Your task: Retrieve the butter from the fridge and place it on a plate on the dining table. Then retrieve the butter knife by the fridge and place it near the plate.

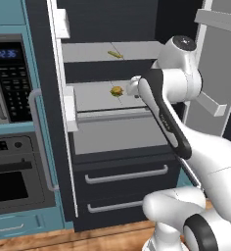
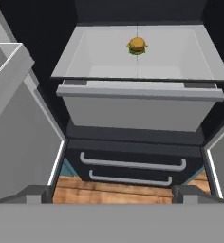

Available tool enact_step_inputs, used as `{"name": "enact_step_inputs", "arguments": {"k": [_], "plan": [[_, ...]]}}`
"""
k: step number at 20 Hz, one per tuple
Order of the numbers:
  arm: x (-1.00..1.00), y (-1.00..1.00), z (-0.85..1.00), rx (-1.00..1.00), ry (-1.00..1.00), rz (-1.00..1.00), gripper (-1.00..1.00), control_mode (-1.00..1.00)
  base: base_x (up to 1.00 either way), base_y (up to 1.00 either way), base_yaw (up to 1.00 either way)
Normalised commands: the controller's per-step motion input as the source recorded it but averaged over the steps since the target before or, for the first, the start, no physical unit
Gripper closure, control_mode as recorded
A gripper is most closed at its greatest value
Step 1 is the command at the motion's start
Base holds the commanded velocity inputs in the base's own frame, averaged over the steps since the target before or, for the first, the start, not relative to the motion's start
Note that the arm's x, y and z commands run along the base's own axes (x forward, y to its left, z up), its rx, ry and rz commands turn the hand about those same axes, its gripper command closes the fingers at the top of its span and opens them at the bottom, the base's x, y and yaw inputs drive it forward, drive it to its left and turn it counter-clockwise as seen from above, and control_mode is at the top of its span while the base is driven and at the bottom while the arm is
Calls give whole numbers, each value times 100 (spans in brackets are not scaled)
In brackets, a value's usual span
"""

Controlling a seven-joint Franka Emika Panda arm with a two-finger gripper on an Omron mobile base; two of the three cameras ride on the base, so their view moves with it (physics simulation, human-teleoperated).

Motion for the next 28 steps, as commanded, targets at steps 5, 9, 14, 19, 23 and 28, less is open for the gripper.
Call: {"name": "enact_step_inputs", "arguments": {"k": [5, 9, 14, 19, 23, 28], "plan": [[0, 0, 0, 0, 0, 0, -100, 100, 17, 0, 0], [0, 0, 0, 0, 0, 0, -100, 100, 71, -3, -1], [0, 0, 0, 0, 0, 0, -100, 100, 68, -5, 0], [0, 0, 0, 0, 0, 0, -100, 100, 48, -2, 0], [0, 0, 0, 0, 0, 0, -100, 100, 47, -9, 0], [5, -1, 15, 0, 0, 0, -100, -100, 29, -10, 0]]}}
